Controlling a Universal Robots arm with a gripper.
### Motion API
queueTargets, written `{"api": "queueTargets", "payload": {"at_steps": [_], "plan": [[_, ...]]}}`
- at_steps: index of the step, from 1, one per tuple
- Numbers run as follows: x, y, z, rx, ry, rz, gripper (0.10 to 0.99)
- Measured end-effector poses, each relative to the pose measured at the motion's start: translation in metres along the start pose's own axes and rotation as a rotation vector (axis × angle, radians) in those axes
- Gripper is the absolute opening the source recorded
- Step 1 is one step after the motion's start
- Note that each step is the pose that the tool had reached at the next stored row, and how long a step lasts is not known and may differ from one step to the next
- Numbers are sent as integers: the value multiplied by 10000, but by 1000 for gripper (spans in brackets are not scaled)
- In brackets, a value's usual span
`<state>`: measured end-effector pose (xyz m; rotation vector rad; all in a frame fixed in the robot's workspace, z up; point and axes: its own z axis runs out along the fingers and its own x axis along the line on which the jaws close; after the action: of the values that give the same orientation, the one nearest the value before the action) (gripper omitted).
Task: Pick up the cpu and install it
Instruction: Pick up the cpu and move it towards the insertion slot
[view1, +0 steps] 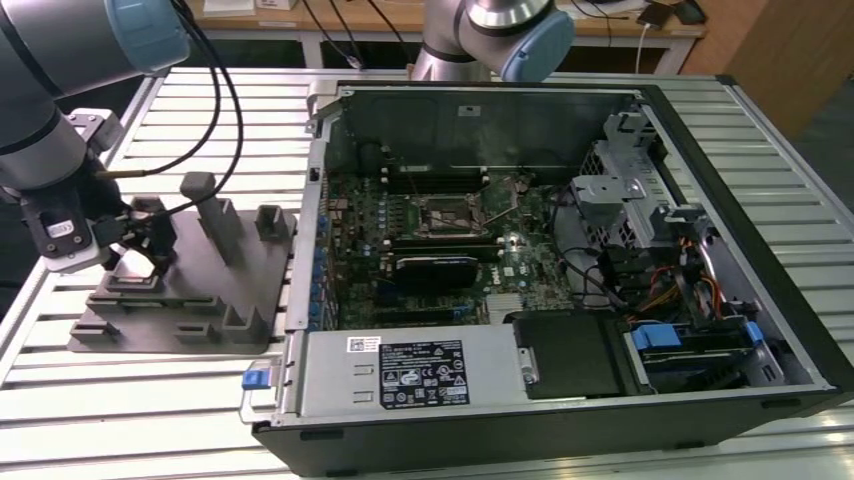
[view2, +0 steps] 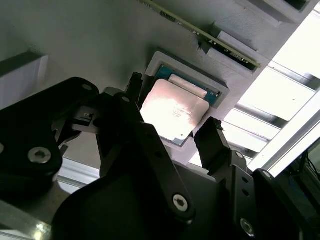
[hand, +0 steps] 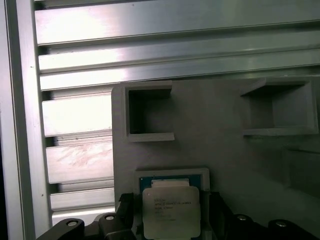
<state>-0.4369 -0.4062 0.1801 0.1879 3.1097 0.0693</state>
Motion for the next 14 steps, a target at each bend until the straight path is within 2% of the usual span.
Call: {"api": "queueTargets", "payload": {"at_steps": [3, 4, 12, 13, 14], "plan": [[1, 0, 1, 0, 0, 0, 690], [1, 0, 1, 0, -1, 0, 620], [4, -1, 3, 1, 1, -1, 620], [5, -1, 2, 2, 2, 0, 604], [5, -1, 2, 2, 2, 0, 549]]}}
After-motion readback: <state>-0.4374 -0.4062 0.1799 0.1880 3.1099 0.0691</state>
